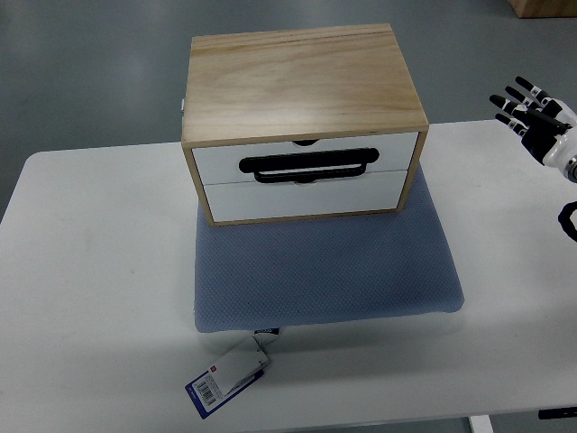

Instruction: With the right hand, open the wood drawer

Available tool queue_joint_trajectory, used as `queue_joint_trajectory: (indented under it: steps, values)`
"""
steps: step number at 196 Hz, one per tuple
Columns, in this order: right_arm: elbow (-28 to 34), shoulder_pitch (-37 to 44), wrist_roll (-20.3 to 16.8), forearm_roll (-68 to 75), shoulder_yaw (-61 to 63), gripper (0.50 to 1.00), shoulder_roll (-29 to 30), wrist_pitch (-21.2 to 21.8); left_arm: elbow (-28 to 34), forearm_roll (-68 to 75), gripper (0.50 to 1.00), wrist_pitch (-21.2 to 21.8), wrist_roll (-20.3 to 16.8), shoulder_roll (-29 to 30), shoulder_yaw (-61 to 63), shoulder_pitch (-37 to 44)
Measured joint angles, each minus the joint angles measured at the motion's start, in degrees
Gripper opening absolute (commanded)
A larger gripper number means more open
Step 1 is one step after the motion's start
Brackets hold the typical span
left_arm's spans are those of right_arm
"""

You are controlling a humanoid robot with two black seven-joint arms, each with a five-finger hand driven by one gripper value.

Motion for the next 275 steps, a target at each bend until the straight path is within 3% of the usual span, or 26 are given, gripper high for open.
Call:
queue_joint_trajectory:
  steps: [41,100,129,174,221,275]
  values:
    - [0.05,1.56,0.43,8.66,-5.65,0.93,-5.03,0.01,0.0,0.0,1.0,0.0,0.0,0.0,0.0,-0.01]
    - [2.42,13.43,9.6,31.72,-35.64,0.93,-20.95,1.73,0.0,0.0,1.0,0.0,0.0,0.0,0.0,0.0]
    - [6.18,20.95,12.37,32.96,-45.01,0.93,-25.85,6.94,0.0,0.0,1.0,0.0,0.0,0.0,0.0,0.01]
    - [13.85,32.53,12.19,30.95,-54.08,0.93,-31.66,15.6,0.0,0.0,1.0,0.0,0.0,0.0,0.0,-0.01]
    - [21.79,48.94,11.82,24.11,-67.57,0.93,-32.93,22.83,0.0,0.0,1.0,0.0,0.0,0.0,0.0,0.0]
    - [30.25,64.79,8.06,18.41,-83.27,0.93,-31.06,26.2,0.0,0.0,1.0,0.0,0.0,0.0,0.0,0.0]
